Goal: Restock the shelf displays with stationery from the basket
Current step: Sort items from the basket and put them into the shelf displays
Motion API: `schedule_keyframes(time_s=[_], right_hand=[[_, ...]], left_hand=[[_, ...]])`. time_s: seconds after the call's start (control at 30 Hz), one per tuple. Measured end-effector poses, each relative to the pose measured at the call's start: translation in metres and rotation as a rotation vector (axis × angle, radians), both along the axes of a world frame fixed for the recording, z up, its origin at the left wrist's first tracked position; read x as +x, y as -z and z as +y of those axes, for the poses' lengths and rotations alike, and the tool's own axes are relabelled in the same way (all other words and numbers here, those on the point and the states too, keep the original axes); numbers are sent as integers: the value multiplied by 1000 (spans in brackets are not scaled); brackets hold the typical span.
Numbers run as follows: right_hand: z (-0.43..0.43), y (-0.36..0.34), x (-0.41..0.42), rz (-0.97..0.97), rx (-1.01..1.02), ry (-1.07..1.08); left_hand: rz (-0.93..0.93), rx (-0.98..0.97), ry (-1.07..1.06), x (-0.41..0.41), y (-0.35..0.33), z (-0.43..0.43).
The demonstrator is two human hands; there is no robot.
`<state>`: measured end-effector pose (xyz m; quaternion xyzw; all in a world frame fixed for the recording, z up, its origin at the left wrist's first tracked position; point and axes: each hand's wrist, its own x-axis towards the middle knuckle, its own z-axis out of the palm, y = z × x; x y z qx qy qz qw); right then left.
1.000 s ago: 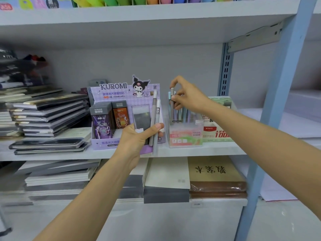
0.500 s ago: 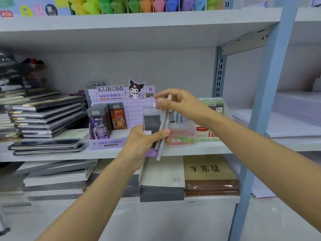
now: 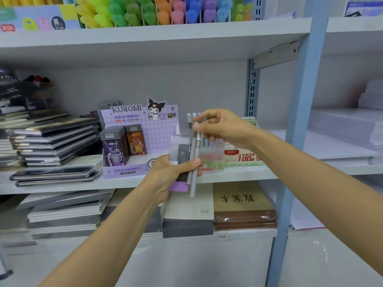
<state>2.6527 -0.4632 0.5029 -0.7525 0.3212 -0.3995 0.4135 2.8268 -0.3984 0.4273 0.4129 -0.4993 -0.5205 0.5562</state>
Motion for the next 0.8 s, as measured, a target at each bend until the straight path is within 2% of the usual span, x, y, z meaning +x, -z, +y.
schedule_keyframes(time_s=[0.13, 0.33, 0.47, 0.53, 0.63, 0.8], right_hand=[[-1, 5, -6, 39, 131, -88], [2, 1, -6, -77, 87, -79], [-5, -21, -16, -329, -46, 109], [-11, -27, -20, -378, -127, 230], [-22, -21, -12, -260, -225, 360], [-38, -3, 9, -83, -304, 415]], left_hand=[[-14, -50, -59, -1, -1, -1], [-10, -109, -123, 2, -3, -4], [35, -110, -152, 14, -5, -5], [31, -121, -162, 19, -4, -3], [17, -130, -184, 22, -4, -1], [17, -137, -192, 28, -3, 3]])
